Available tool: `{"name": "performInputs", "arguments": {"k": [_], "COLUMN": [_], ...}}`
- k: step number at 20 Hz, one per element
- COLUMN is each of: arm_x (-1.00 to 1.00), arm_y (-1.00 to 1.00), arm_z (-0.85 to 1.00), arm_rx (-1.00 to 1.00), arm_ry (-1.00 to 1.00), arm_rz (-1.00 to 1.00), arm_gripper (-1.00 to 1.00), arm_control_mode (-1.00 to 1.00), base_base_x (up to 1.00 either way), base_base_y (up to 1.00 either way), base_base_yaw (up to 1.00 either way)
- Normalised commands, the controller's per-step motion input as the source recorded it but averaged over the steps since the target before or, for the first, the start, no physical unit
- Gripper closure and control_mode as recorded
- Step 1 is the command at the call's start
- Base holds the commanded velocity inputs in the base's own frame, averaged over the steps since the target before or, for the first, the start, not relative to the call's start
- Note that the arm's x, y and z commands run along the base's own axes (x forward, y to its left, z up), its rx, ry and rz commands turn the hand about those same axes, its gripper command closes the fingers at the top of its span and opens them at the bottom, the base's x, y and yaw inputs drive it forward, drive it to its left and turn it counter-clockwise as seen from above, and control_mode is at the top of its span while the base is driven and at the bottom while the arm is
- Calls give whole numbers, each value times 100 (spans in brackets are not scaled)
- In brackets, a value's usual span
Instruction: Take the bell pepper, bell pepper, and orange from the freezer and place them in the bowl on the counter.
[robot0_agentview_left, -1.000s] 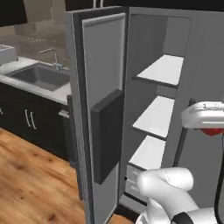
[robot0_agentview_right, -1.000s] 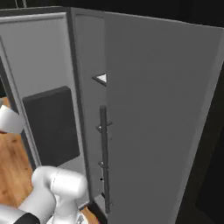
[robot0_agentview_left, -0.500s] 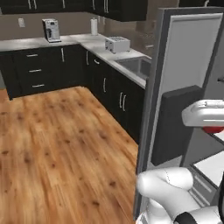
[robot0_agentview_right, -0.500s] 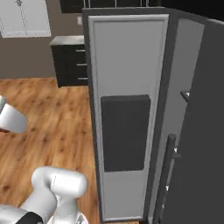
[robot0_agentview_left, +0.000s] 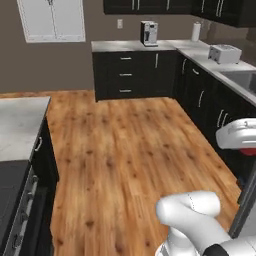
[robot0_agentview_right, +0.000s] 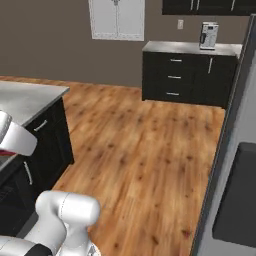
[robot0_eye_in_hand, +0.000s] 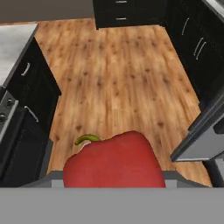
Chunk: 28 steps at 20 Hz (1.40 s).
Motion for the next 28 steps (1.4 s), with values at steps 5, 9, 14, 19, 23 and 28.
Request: {"name": "performInputs", "arguments": {"k": [5,9,14,19,23,28], "arm_x": [0,0,0,0,0,0], "arm_y": [0,0,0,0,0,0], "arm_z": [0,0,0,0,0,0], "arm_rx": [0,0,0,0,0,0], "arm_ry": [0,0,0,0,0,0], "arm_rz": [0,0,0,0,0,0], "arm_gripper": [100,100,100,100,100,100], "arm_control_mode": [100,100,100,100,100,100], "base_base_x": [100,100,100,85,50,38], "base_base_y": [29,-10,-20,-10,0,0], "base_base_yaw": [-3,-9,-22,-45,-68,-73]}}
